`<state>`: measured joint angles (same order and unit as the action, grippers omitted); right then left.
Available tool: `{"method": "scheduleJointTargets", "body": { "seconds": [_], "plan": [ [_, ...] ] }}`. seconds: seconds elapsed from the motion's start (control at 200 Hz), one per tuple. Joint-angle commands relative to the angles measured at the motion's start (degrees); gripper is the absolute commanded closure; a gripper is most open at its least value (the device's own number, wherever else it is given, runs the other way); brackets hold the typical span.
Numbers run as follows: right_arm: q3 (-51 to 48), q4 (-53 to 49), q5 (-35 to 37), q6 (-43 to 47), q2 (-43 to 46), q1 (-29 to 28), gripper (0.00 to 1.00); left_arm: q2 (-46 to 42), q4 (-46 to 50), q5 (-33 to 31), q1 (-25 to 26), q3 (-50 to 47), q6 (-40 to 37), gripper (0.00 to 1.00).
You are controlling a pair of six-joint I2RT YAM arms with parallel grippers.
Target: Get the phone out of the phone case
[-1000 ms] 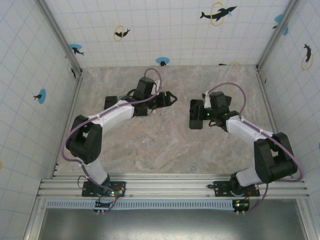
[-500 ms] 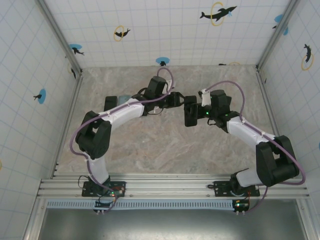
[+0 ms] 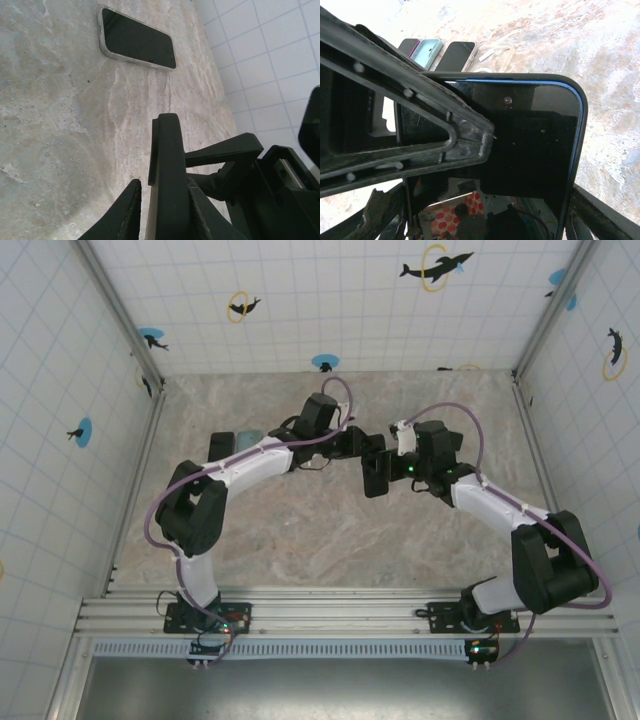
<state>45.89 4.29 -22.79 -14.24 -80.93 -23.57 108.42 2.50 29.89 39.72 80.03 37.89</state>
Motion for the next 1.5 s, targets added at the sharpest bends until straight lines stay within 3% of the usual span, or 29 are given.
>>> {"method": "scheduleJointTargets", "body": {
  "seconds": [0.0, 0.18, 0.4, 0.526, 0.636, 0.896, 1.161, 1.496],
  "plan": [
    [2.10, 3.35, -1.56, 0.48, 1.65, -0.25, 0.57, 0.58, 0.34, 1.23, 0.38, 1.71, 0.12, 0.79],
    [2.27, 3.16, -1.56, 0.01, 1.38, -0.29, 0.52, 0.09, 0.47, 1.31, 0.36, 1.53, 0.21, 0.91],
    [1.12, 4.39, -2.75, -0.44, 1.97, -0.44, 0.24, -0.29, -1.04, 1.96, 0.21, 1.35, 2.31, 0.96],
    [-0.64, 5.10, -2.05, -0.35, 3.98, -0.42, 0.13, -0.52, -1.70, 2.01, -0.36, 1.78, 3.09, 0.96],
    [-2.61, 5.36, -1.59, -0.75, 6.87, -0.25, 0.08, -1.15, -1.45, 1.74, -1.45, 1.88, 3.15, 0.96],
    [-10.37, 9.53, -0.80, -9.11, 15.26, 2.82, 0.11, -4.18, -3.55, 2.36, -5.16, 1.50, 6.96, 0.94],
    [-21.09, 36.93, -2.64, -34.74, 19.22, 3.06, 0.24, -8.42, -8.99, 3.93, -8.64, 0.79, 14.06, 0.93],
    [-27.04, 61.45, 3.59, -51.87, 14.81, -3.51, 0.43, -12.21, -17.38, 4.98, -9.40, -0.87, 22.94, 0.93]
  ]
}}
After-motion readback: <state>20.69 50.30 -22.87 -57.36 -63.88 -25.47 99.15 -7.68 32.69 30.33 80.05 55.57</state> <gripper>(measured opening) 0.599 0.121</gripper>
